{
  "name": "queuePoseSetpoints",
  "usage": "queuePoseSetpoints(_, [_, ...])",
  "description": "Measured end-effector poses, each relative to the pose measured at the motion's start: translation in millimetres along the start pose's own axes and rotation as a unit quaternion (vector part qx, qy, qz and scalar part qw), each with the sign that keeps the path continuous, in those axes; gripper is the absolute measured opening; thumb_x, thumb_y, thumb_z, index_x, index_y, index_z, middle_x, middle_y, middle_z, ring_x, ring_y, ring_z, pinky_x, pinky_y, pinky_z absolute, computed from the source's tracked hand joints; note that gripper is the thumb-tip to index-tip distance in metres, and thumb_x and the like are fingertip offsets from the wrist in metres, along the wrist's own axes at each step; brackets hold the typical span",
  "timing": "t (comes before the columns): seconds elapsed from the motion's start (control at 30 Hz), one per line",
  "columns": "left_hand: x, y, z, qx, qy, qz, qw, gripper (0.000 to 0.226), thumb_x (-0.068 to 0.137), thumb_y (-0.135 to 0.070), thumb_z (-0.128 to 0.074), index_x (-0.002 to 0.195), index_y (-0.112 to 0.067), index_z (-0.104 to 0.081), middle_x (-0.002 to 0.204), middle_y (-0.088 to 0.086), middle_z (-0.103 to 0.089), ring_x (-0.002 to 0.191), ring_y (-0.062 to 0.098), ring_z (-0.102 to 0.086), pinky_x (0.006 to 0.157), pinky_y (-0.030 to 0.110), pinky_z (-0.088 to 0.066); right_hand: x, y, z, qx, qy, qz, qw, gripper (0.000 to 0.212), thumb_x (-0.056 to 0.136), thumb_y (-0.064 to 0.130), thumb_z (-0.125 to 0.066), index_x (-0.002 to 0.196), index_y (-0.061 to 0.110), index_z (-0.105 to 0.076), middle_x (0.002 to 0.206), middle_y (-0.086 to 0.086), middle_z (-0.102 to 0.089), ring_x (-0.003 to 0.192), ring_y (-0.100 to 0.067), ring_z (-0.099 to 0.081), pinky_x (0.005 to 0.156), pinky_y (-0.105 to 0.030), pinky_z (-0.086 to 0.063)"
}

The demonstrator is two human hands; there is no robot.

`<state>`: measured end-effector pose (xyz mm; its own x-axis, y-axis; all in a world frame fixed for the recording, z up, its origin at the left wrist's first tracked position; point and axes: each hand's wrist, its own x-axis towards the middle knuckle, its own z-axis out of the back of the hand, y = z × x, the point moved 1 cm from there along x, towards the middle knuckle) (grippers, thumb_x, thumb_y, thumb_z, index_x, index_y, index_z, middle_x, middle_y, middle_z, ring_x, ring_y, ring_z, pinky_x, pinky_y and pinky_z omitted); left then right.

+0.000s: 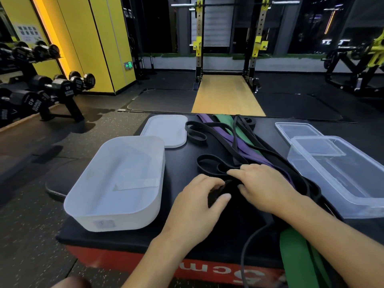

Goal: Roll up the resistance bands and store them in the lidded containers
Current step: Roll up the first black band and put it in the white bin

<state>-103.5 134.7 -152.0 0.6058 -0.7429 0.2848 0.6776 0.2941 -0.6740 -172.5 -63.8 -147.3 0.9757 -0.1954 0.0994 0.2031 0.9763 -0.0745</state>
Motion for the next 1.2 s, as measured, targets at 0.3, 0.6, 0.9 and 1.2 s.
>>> queuePoseSetpoints(0.3, [-7.0,-4.9,-1.7,0.099,0.019,0.000,0.995,0.044,0.102,-0.057,-0.052,0.143,-0.041,-0.049,0.128,-0.027,-0.045,0.101,0.000,-0.060,0.085,0.023,-0.052,0.4,7.5,1.8,-0.014,-0.033,-0.029,0.999,0.015,0.090,0.026,-0.047,0.103,0.030,-0.050,0.097,0.005,-0.057,0.089,-0.027,-0.061,0.072,-0.037,-0.031])
queuePoseSetpoints(0.6, [-2.6,5.0,-3.3,0.260,0.030,0.019,0.965,0.042,0.104,-0.055,-0.040,0.140,-0.035,-0.053,0.134,-0.014,-0.058,0.131,0.015,-0.043,0.107,0.035,-0.036,-6.1,9.9,5.8,-0.054,0.012,0.001,0.998,0.009,0.086,0.027,-0.053,0.094,0.028,-0.050,0.095,0.007,-0.048,0.099,-0.023,-0.057,0.075,-0.034,-0.030])
queuePoseSetpoints(0.9, [-5.9,12.5,-10.9,0.147,0.043,0.017,0.988,0.046,0.105,-0.022,-0.053,0.146,-0.044,-0.050,0.132,-0.020,-0.056,0.124,0.008,-0.051,0.107,0.033,-0.043,-10.4,28.1,8.2,-0.015,0.069,0.016,0.997,0.039,0.091,0.019,-0.055,0.128,0.026,-0.047,0.117,0.003,-0.048,0.108,-0.023,-0.053,0.084,-0.035,-0.047])
queuePoseSetpoints(1.2, [3.8,19.8,-14.1,0.041,-0.053,0.046,0.997,0.038,0.088,-0.005,-0.066,0.109,-0.036,-0.065,0.105,-0.018,-0.063,0.104,0.006,-0.060,0.095,0.037,-0.052,-10.6,54.2,-6.9,0.342,-0.010,-0.067,0.937,0.034,0.088,0.014,-0.058,0.112,0.037,-0.050,0.102,0.015,-0.064,0.100,-0.008,-0.060,0.090,-0.038,-0.052])
